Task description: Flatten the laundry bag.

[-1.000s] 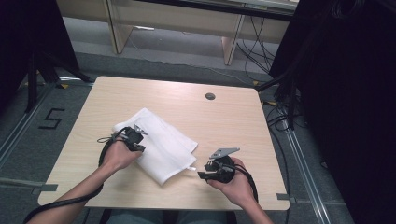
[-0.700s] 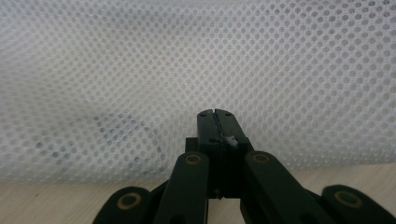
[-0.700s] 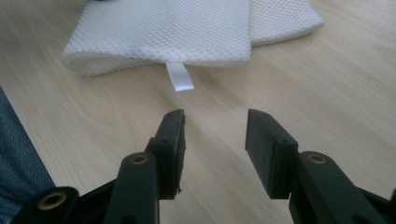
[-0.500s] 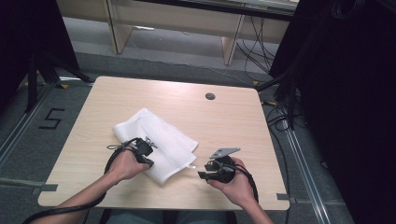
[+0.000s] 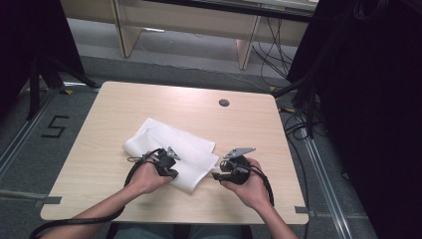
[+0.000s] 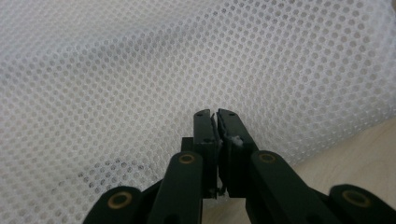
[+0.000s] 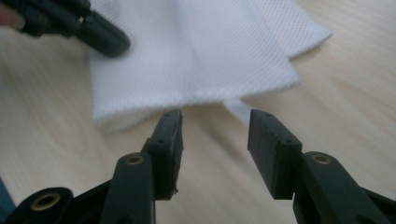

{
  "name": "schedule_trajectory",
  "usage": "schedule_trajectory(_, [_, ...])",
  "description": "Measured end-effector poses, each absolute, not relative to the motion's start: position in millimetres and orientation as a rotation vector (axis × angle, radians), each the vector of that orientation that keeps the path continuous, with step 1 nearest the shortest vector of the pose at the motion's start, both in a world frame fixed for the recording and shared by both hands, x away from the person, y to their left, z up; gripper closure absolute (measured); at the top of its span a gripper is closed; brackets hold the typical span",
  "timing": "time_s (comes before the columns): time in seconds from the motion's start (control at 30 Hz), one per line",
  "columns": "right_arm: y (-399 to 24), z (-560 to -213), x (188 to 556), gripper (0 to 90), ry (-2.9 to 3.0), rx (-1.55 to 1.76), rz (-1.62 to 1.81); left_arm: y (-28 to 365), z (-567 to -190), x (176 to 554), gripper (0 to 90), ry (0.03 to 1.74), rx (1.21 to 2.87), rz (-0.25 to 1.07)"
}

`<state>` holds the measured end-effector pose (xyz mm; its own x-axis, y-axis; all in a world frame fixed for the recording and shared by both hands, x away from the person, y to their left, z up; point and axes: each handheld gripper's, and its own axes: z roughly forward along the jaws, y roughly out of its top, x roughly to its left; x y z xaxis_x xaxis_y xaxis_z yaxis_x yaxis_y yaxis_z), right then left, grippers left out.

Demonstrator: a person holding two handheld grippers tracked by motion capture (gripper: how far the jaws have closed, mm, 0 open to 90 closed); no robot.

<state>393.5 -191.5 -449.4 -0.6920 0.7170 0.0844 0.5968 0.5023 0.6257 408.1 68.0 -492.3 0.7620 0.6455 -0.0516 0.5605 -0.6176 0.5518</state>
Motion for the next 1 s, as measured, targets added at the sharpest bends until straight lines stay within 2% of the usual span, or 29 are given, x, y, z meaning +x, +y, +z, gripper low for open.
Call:
schedule_trajectory(0.27, [-170,-440,438,51.5,2.551,1.157,0.928,69,-485,401,83.4,0.865,2.397,0.209])
schedule_trajectory(0.3, [-161,-441,452,50.0,2.581,1.150,0.861,71,-484,400,82.8,0.860,2.399,0.209])
schedule_trajectory(0.53, [-145,-462,488,48.2,2.640,1.146,0.715,70,-489,396,82.4,0.835,2.413,0.198])
schedule_trajectory(0.67, [-144,-471,496,48.9,2.666,1.166,0.679,68,-491,398,83.0,0.820,2.441,0.187])
schedule_trajectory(0.83, [-141,-479,502,57.6,2.716,1.182,0.644,62,-492,397,83.5,0.810,2.439,0.204])
schedule_trajectory(0.9, [-139,-480,506,66.1,2.739,1.134,0.641,61,-492,397,83.6,0.796,2.451,0.203])
schedule_trajectory(1.0, [-135,-480,506,71.1,2.753,1.106,0.608,60,-493,397,83.7,0.810,2.429,0.210])
